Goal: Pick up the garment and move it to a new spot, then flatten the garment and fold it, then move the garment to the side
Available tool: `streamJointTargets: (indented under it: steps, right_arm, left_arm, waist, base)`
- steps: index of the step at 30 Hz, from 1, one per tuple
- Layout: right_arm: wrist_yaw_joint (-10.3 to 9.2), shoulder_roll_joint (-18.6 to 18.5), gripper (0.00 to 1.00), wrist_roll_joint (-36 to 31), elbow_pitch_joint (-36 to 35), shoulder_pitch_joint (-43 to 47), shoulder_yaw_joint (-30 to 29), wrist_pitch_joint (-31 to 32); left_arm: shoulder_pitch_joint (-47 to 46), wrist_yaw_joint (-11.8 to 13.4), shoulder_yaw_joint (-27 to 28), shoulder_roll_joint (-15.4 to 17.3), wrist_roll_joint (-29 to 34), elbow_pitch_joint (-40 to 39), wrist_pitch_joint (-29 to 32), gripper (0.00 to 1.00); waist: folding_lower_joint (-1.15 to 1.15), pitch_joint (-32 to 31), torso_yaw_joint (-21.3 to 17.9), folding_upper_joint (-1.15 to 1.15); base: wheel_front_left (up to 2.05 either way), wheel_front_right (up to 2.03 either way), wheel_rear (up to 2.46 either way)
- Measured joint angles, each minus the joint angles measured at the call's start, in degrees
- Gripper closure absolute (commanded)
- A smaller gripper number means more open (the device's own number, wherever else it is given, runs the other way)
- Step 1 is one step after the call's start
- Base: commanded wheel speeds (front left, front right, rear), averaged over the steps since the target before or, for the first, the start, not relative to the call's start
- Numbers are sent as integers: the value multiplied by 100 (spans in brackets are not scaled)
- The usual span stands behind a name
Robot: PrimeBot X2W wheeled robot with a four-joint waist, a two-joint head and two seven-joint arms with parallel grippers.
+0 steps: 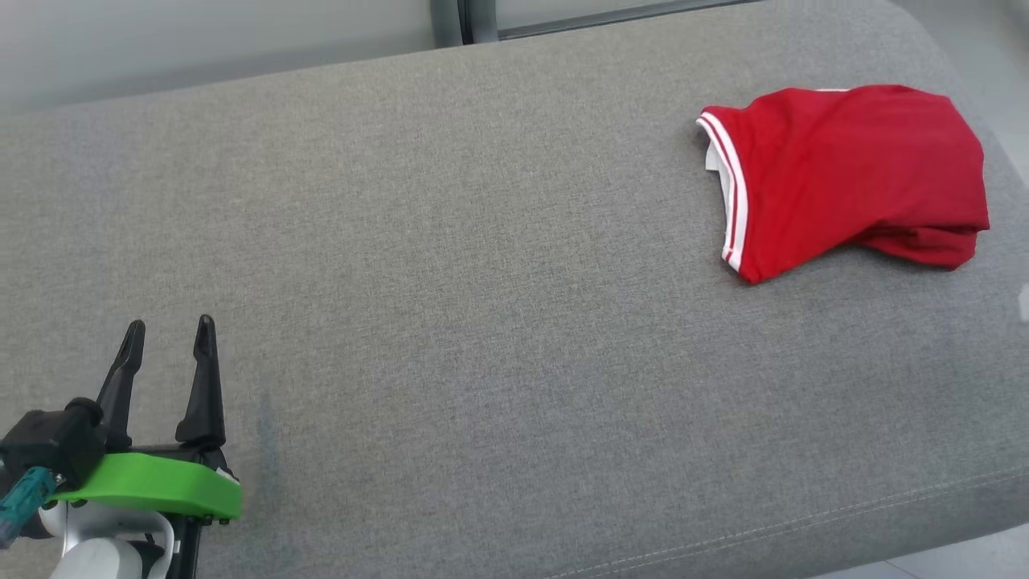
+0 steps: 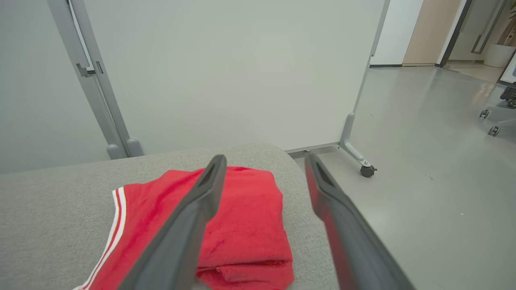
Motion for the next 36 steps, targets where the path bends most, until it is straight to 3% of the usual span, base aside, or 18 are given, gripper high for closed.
streamJointTargets:
  steps: [9,16,33,34,36]
  right_arm:
    - [0,405,0,-421,-355,876,-133,1]
    - [0,820,0,-746,-635,1366,80,1]
    - [0,1214,0,-1367,-1024,1819,-171,1]
    - [0,1248,100,-1422,-1048,1837,-194,1]
    - [5,1321,100,-1460,-1036,1867,-226,2]
  left_arm:
    - [302,19,-22,-51,53,266,-47,0]
    - [378,20,-80,-56,107,402,-47,0]
    - [369,48,-208,-51,354,654,14,0]
    - [368,65,-201,-46,368,652,13,100]
    - [377,64,-210,-59,396,683,12,100]
  waist:
    - [0,-590,88,0]
    - [0,-865,261,0]
    - [0,-1074,869,0]
    - [0,-1070,896,0]
    - [0,-1057,933,0]
  base:
    - [0,0,0]
    - [0,0,0]
    - [0,0,0]
    - [0,0,0]
    - [0,0,0]
